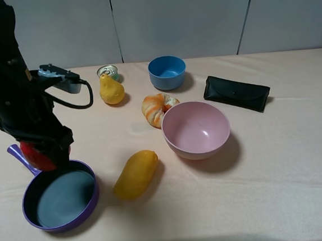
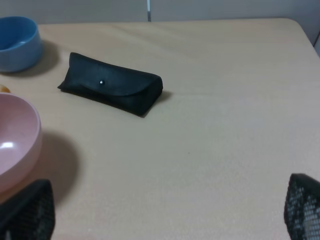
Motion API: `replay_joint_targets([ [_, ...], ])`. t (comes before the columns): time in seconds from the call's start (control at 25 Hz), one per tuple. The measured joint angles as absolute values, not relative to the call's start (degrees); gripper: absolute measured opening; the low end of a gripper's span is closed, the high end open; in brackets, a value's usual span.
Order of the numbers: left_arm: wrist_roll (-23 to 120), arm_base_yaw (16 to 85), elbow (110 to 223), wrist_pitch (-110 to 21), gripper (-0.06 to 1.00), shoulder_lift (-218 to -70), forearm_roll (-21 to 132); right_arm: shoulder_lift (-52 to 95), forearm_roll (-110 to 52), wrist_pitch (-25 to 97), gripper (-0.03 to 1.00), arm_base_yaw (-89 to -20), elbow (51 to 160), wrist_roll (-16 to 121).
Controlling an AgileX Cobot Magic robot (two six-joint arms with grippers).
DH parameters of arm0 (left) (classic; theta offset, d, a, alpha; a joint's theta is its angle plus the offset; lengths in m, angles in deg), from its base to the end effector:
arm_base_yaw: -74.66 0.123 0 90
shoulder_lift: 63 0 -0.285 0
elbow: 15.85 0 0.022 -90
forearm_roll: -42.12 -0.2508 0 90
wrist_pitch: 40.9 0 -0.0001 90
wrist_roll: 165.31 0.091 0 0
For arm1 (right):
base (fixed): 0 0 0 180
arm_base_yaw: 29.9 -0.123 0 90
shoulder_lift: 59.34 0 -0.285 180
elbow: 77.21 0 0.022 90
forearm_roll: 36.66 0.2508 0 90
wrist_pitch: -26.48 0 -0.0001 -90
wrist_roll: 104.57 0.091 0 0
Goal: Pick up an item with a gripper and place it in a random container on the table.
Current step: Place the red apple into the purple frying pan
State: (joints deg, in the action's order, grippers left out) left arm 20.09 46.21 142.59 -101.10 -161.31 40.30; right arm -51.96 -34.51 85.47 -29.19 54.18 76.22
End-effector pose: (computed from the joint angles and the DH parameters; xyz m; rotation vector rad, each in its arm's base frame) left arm 0.2381 -0.1262 0.2082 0.9369 2.9938 0.0427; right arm -0.0046 0.0030 0.2797 0.0251 2.0064 0.0455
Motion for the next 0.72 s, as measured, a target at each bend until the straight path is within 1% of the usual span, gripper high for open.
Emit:
replay_joint_targets([
  [0.48,19.99,46.21,132.44,-91.27,0.69,-160.47,40.76,-51.96,-34.51,85.47,0.69,-29.19,54.18,76.22],
  [0.72,19.99,46.21,129.61,-84.83,0.69,-160.47,40.76,-51.96,-34.51,85.47,0.69,-29.19,54.18,76.22],
])
